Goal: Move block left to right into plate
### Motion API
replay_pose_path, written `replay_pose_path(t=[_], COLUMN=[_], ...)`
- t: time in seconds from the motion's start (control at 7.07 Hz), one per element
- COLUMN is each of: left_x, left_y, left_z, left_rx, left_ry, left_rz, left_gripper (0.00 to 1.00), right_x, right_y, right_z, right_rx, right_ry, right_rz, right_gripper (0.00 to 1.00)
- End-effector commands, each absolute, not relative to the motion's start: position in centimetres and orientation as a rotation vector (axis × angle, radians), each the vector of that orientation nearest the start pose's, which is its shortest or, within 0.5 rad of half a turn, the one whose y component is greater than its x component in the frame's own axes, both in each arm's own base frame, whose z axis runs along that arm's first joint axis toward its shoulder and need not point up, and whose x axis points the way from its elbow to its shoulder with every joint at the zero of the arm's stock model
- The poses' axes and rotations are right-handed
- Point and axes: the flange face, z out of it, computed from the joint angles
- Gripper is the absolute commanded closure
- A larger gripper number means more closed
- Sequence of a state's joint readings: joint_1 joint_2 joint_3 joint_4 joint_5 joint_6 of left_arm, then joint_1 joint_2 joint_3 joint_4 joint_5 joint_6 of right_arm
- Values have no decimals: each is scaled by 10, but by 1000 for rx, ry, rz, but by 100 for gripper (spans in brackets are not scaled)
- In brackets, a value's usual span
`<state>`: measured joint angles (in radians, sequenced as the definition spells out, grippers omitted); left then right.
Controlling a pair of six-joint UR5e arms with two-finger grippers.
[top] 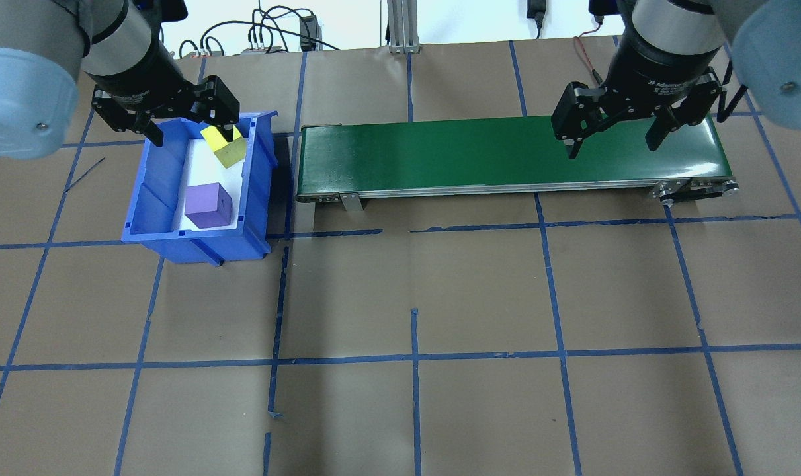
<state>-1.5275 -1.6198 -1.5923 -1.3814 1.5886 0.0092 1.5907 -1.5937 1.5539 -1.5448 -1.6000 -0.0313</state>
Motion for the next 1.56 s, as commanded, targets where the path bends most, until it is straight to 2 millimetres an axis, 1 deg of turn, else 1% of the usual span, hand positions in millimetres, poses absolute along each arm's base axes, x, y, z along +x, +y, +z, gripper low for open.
replay_pose_path(t=[0.0,0.42,0.57,0.71,0.85,0.99,1.13,1.41], left_x=[-102,-100,-88,-59,-28,-7,-3,2], left_y=[-530,-534,-542,-556,-563,-565,-572,-593], left_z=[473,472,469,457,449,438,423,370], left_rx=[-75,-83,-109,-115,-13,-22,-36,-43], left_ry=[3116,3116,3111,3109,3102,3103,3114,3114], left_rz=[-188,-214,-238,-242,-226,-204,-171,-163], left_gripper=[0,0,0,0,0,0,0,0], right_x=[139,139,139,139,139,139,139,140], right_y=[-481,-481,-481,-481,-481,-481,-481,-480], right_z=[505,505,505,505,505,505,505,505], right_rx=[-80,-80,-78,-80,-80,-80,-78,-80], right_ry=[3170,3170,3170,3170,3170,3170,3171,3170], right_rz=[-22,-24,-22,-22,-22,-24,-22,-22], right_gripper=[0,0,0,0,0,0,0,0])
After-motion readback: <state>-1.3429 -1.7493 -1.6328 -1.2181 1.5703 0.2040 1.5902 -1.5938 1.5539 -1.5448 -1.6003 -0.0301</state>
